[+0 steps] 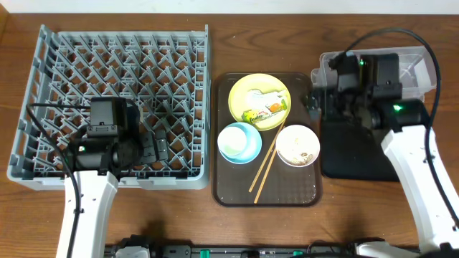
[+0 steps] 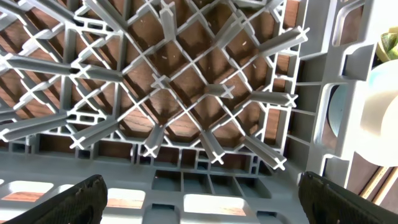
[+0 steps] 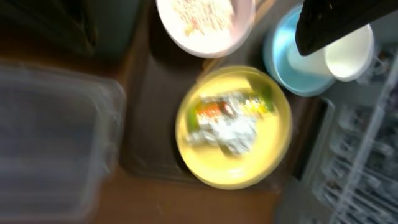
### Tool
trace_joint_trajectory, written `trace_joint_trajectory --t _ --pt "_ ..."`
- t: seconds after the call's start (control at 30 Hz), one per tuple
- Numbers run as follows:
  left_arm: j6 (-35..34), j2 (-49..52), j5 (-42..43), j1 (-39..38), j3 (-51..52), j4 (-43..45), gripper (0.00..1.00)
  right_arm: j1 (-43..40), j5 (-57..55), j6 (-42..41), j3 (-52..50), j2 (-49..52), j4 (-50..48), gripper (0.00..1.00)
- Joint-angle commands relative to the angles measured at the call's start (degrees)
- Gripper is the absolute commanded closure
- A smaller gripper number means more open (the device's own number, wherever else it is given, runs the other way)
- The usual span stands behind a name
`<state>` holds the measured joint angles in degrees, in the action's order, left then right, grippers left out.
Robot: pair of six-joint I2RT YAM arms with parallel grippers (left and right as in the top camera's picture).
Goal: Sort waste into correct bins and load items into the dishwasher rack
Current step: 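Move the right gripper to the crumpled tissue on the yellow plate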
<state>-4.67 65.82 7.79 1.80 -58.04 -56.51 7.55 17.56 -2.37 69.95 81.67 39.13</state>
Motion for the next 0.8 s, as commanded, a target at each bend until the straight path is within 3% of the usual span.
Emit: trace_joint_trajectory --t 0.0,0.43,0.77 --pt "-0.55 -0.09 0.61 -0.17 -1.27 -0.22 0.00 2.71 4.85 -1.44 1.51 2.08 -4.72 0.06" --pt "-0.52 -0.07 0.61 -0.17 -1.27 0.00 0.00 15.63 -15.06 -13.99 1.51 20.72 -17.92 0.14" --pt "-0.52 0.00 0.59 -0.17 -1.27 0.00 0.00 18.73 -20.76 -14.67 1.51 31.32 -24.35 0.24"
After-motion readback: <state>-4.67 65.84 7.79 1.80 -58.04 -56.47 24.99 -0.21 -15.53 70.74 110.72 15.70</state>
